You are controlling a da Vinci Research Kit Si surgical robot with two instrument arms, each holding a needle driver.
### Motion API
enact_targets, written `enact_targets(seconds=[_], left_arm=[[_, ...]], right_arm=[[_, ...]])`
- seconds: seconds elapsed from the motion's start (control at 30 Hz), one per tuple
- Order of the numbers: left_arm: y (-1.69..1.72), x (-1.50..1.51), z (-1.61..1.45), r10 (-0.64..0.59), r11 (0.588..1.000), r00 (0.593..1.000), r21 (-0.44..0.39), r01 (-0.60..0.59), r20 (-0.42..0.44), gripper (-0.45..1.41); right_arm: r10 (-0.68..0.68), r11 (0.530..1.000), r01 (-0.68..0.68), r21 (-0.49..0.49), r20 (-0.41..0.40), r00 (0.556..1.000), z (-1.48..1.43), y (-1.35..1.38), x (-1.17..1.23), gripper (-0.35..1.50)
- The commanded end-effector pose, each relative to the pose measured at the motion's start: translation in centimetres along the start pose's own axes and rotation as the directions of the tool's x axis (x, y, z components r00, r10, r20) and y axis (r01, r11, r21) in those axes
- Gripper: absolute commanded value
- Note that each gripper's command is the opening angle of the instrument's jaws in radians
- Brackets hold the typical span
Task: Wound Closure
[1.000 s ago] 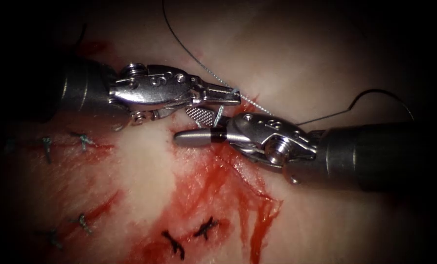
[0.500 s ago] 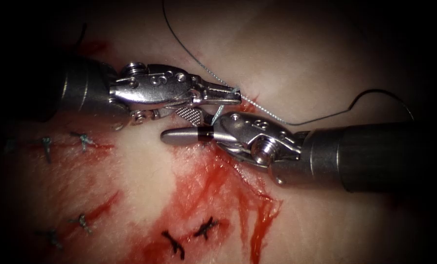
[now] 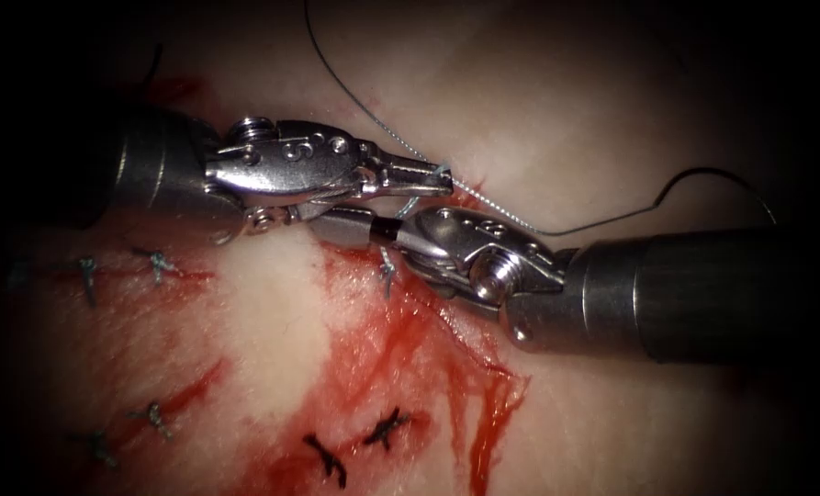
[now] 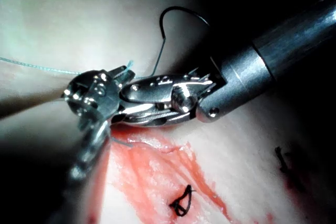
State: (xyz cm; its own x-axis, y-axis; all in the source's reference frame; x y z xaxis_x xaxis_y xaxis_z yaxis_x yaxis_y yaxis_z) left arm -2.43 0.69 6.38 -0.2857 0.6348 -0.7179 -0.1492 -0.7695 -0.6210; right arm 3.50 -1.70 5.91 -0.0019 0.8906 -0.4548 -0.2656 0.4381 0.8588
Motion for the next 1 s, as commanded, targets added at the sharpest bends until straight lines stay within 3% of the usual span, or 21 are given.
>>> enact_targets(seconds=[0.03, 0.17, 0.23, 0.3, 0.4, 0.47, 0.57, 0.67, 0.77, 0.8, 0.83, 1.0], left_arm=[[-0.02, -0.02, 0.04, -0.001, 1.000, 1.000, -0.003, 0.001, -0.003, -0.45], [-0.08, 0.10, -0.17, 0.017, 1.000, 1.000, -0.012, -0.017, -0.022, -0.45], [-0.11, 0.13, -0.31, 0.024, 1.000, 0.999, 0.000, -0.025, -0.025, -0.45], [-0.16, 0.11, -0.49, 0.030, 0.999, 0.999, 0.020, -0.030, -0.030, -0.45], [-0.25, 0.04, -0.72, 0.060, 0.994, 0.997, 0.086, -0.064, 0.048, -0.45], [-0.32, 0.01, -0.83, 0.104, 0.984, 0.987, 0.131, -0.120, 0.126, -0.45], [-0.42, -0.05, -0.95, 0.184, 0.953, 0.936, 0.181, -0.245, 0.299, -0.45], [-0.45, -0.20, -0.95, 0.162, 0.934, 0.882, 0.221, -0.282, 0.442, -0.45], [-0.43, -0.40, -0.87, 0.143, 0.947, 0.853, 0.181, -0.265, 0.502, 0.14], [-0.41, -0.47, -0.84, 0.143, 0.951, 0.847, 0.166, -0.261, 0.512, 0.49], [-0.39, -0.51, -0.82, 0.144, 0.952, 0.845, 0.161, -0.260, 0.514, 0.66], [-0.26, -0.59, -0.77, 0.235, 0.931, 0.777, 0.095, -0.353, 0.584, 0.96]], right_arm=[[0.000, 1.000, 0.000, 0.001, -0.001, 1.000, 0.09, 0.00, -0.01, -0.35], [-0.078, 0.997, 0.078, 0.004, -0.002, 0.997, 0.06, 0.00, -0.02, 1.05], [-0.146, 0.989, 0.147, 0.013, -0.011, 0.989, 0.02, -0.01, -0.01, 1.37], [-0.148, 0.988, 0.149, 0.031, -0.030, 0.989, -0.06, -0.02, 0.01, 1.42], [-0.137, 0.988, 0.140, 0.062, -0.053, 0.989, -0.25, -0.06, 0.07, 1.33], [-0.129, 0.989, 0.133, 0.062, -0.059, 0.990, -0.40, -0.09, 0.11, 1.32], [-0.119, 0.990, 0.123, 0.071, -0.057, 0.991, -0.59, -0.12, 0.19, 1.32], [-0.108, 0.991, 0.113, 0.078, -0.054, 0.993, -0.74, -0.14, 0.28, 1.32], [-0.097, 0.992, 0.101, 0.081, -0.055, 0.994, -0.88, -0.17, 0.43, 1.33], [-0.091, 0.992, 0.095, 0.080, -0.056, 0.994, -0.91, -0.19, 0.49, 1.33], [-0.083, 0.993, 0.088, 0.080, -0.057, 0.995, -0.95, -0.20, 0.55, 1.33], [-0.062, 0.995, 0.067, 0.074, -0.063, 0.996, -1.22, -0.25, 0.89, 1.32]])
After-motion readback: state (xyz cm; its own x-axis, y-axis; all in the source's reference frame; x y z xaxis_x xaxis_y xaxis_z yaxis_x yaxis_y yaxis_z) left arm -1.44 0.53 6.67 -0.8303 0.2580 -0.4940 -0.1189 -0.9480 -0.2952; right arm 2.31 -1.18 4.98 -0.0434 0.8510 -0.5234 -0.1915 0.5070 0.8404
